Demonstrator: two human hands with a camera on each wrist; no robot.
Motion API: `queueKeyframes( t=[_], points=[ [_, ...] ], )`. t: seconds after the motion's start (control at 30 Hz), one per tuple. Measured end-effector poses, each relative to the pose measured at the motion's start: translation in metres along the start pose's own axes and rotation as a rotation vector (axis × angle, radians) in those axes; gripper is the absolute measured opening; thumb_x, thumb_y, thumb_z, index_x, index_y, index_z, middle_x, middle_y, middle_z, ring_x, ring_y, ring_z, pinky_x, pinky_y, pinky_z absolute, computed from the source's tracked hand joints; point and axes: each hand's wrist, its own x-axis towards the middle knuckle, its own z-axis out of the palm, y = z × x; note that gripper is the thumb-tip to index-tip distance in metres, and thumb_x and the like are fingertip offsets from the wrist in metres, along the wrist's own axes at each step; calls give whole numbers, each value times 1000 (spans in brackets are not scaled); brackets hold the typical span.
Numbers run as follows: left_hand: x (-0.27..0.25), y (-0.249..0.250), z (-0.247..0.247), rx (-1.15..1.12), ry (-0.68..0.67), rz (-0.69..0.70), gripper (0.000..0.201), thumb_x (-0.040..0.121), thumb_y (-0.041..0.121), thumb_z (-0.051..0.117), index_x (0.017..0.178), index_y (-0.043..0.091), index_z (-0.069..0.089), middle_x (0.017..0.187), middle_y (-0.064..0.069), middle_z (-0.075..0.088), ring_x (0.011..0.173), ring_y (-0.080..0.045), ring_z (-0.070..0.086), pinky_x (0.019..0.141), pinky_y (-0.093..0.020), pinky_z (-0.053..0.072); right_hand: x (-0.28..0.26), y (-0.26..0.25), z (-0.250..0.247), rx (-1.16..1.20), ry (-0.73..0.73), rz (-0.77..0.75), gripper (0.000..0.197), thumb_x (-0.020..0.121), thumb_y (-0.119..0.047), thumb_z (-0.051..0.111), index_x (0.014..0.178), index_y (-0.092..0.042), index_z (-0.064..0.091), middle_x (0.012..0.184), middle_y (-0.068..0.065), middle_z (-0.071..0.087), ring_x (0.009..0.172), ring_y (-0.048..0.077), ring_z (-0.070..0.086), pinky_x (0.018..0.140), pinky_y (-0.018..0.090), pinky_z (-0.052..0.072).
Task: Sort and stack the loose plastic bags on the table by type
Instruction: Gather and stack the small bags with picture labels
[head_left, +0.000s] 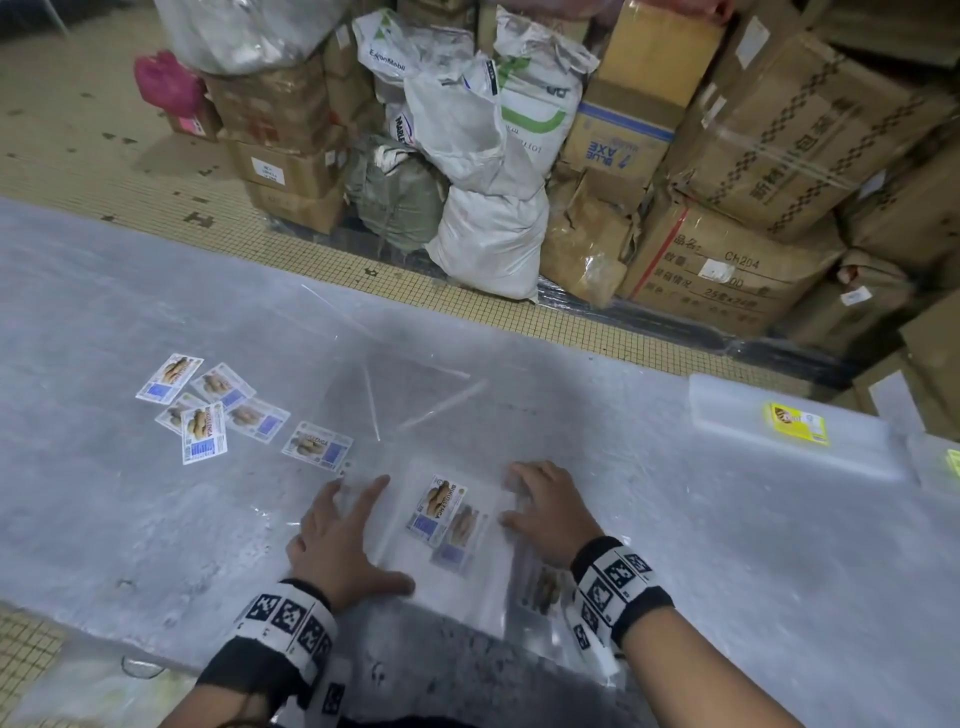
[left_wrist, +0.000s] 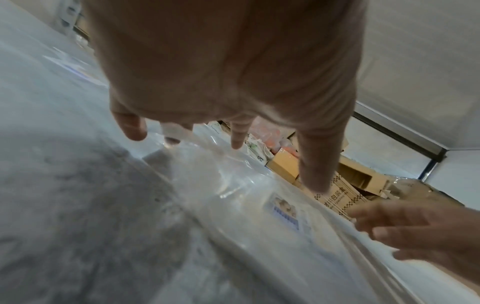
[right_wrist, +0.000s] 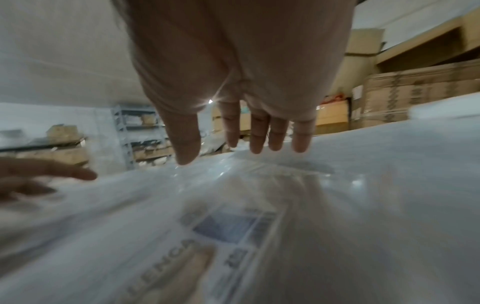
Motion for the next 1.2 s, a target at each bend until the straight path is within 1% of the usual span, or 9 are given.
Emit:
queueKeyframes(
  t=[0.13, 0.3, 0.5, 0.63, 0.77, 0.87, 0.93, 1.1, 1.2],
  points=[
    [5, -5, -5, -105, 133, -61, 92, 74, 67, 67, 149, 45, 19, 157, -7, 16, 139, -33, 29, 110, -53, 27, -30, 25, -16, 17, 222, 279, 48, 83, -37, 63, 128, -25, 53, 132, 5, 47, 120, 27, 46, 100, 42, 42],
    [17, -6, -12, -111, 159, -106, 73, 84, 47, 65, 148, 33, 32, 142, -8, 41, 124, -30, 48, 106, -48, 36, -82, 66, -5, 202, 222, 589, 70, 84, -35, 70, 144, -21, 39, 139, 16, 42, 128, 32, 37, 105, 38, 33],
    [22, -5, -14, -221, 144, -50, 75, 80, 24, 75, 146, 21, 39, 131, -21, 46, 114, -37, 54, 105, -46, 41, -102, 81, 14, 417, 336, 628, 69, 84, -16, 73, 145, -13, 41, 139, 17, 47, 124, 31, 51, 108, 35, 40],
    [26, -6, -15, -245, 156, -4, 74, 80, 14, 74, 144, 21, 39, 130, -22, 48, 115, -35, 51, 104, -47, 41, -101, 79, 14, 496, 369, 602, 41, 85, 1, 67, 124, -10, 58, 101, 8, 66, 80, 14, 63, 60, 5, 46],
    [29, -7, -17, -282, 98, 36, 90, 71, 4, 77, 146, 26, 33, 131, -22, 45, 119, -35, 45, 106, -48, 39, -105, 72, 18, 602, 411, 607, 52, 85, 7, 65, 130, -16, 55, 102, -3, 64, 93, 16, 61, 91, 24, 46],
    [30, -10, -20, -292, 46, 84, 105, 67, 7, 83, 149, 34, 24, 138, -19, 40, 124, -36, 43, 108, -53, 38, -111, 70, 26, 702, 480, 634, 50, 83, 12, 63, 124, -16, 57, 95, -4, 61, 86, 13, 59, 105, 35, 43],
    [32, -12, -22, -284, 34, 106, 106, 67, 13, 85, 150, 34, 21, 140, -17, 40, 126, -35, 43, 108, -54, 38, -116, 70, 32, 713, 519, 660, 47, 84, 10, 65, 123, -16, 58, 94, -3, 62, 86, 17, 59, 104, 38, 45],
    [34, -16, -23, -293, 20, 176, 91, 78, 21, 78, 151, 25, 24, 142, -16, 44, 128, -32, 42, 109, -49, 37, -122, 49, 38, 679, 473, 643, 47, 88, 4, 62, 127, -22, 56, 103, -3, 68, 90, 14, 64, 67, 11, 44],
    [34, -18, -24, -300, 11, 184, 83, 85, 20, 71, 152, 22, 23, 145, -15, 43, 133, -31, 39, 111, -48, 34, -115, 45, 41, 738, 494, 661, 47, 88, 7, 62, 126, -18, 58, 107, 1, 69, 92, 17, 66, 75, 25, 57]
  ],
)
